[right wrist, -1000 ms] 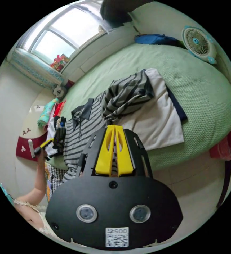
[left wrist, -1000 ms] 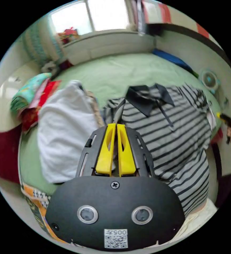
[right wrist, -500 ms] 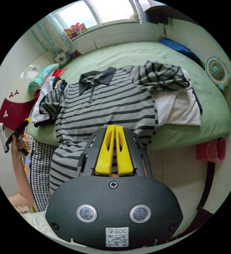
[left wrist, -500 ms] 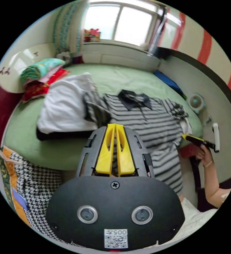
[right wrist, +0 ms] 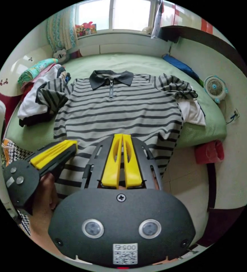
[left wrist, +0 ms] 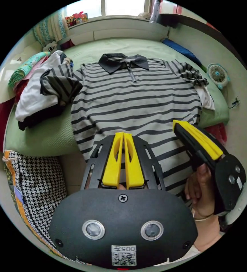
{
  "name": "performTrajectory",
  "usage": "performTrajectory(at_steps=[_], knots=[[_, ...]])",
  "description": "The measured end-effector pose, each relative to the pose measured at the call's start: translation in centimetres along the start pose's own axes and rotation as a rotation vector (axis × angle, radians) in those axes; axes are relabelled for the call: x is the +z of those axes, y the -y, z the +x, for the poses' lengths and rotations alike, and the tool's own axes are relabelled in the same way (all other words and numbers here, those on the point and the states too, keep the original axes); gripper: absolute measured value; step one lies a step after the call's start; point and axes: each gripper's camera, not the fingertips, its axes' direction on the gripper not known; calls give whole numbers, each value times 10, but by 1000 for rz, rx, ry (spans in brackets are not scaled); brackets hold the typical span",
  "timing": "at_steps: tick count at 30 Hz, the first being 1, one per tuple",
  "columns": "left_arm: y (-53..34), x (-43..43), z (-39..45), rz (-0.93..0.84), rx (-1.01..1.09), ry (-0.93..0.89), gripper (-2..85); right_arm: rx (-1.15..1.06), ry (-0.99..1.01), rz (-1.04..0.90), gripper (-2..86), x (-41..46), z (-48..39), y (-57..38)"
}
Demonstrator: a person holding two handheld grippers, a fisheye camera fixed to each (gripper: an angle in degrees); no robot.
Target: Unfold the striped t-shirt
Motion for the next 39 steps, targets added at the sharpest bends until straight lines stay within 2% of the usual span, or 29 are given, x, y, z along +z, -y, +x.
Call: performTrajectory(at_steps=[6,13,17,23,39], knots=[[-13,-2,-13,62,-76,-102,-7,-8,1,-14,-10,-7,-15,0],[-29,-12,-1,163,-56,-52,-7,63,85,-23,-11,-14,-14,3],[-29,-8,4,135,-58,-12,-7,4,44,-69,-12,-14,-37,8],[-33,-7,11,138,-24,-16,-7,-63,-27,-31,-12,-25,-66,7],[-49,-10,14,185,-20,-64,-6,-39,12,-39,-12,-39,-76,13]])
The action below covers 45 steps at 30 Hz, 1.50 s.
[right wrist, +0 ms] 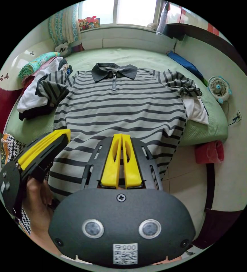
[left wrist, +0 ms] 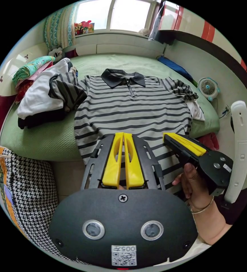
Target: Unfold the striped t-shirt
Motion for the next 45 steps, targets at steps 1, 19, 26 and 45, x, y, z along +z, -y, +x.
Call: performTrajectory(at_steps=[1,19,26,45], knots=[[0,0,0,-2,0,-1,-6,-2,0,0,-12,0,-1,0],[-7,1,2,3,-1,-9,-6,-3,3,-1,-13,-10,-5,2],[-8,4,0,-3,-9,-18,-6,-3,6,-8,-12,-11,-4,3],[-6,10,0,-17,-6,1,-7,1,17,-10,-11,-12,4,1]])
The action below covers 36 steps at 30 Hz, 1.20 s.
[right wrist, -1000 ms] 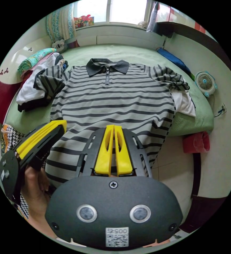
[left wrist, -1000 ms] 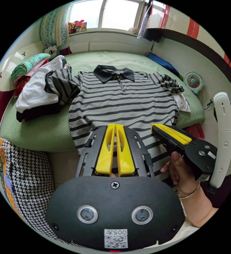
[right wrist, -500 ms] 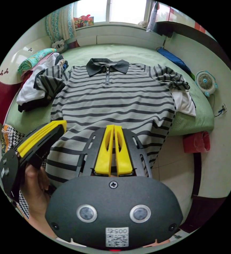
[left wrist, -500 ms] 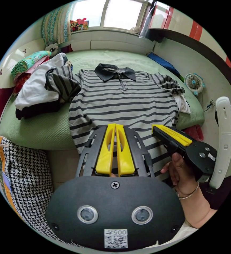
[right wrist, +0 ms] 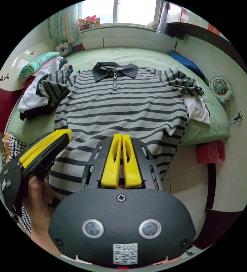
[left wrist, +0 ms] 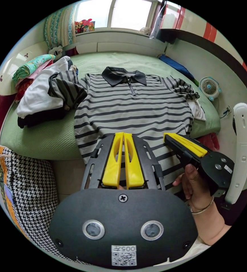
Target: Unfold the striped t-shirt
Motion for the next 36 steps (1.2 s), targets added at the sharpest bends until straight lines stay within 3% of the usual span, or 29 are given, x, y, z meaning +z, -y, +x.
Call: performTrajectory(at_steps=[36], knots=[[7,12,-13,-11,-30,-28,-7,-8,10,-12,-13,5,12,-3]])
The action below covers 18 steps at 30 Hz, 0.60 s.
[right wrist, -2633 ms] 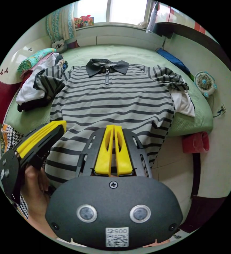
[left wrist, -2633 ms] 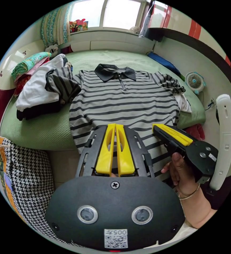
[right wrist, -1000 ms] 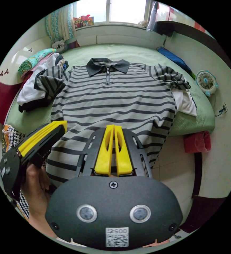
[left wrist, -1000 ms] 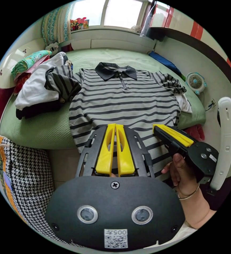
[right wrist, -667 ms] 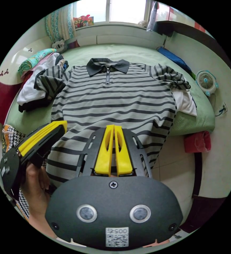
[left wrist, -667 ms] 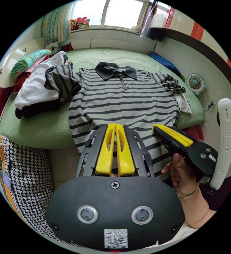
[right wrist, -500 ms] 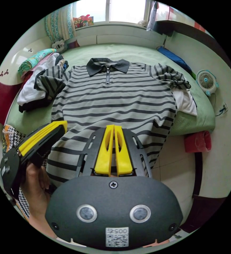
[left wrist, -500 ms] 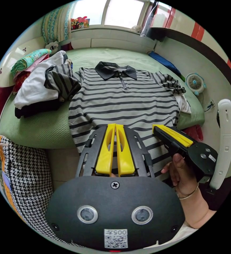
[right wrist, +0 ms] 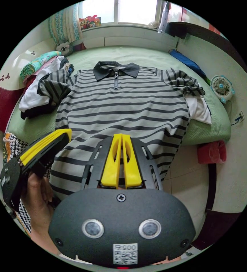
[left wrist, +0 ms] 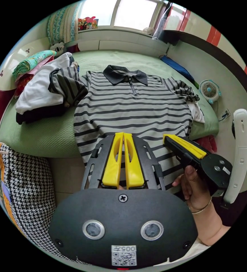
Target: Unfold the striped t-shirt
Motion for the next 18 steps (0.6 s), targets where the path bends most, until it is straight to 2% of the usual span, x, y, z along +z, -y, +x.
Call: performTrajectory(at_steps=[18], knots=[[6,8,-4,-15,-10,-16,-6,-13,3,-14,-12,5,2,0]])
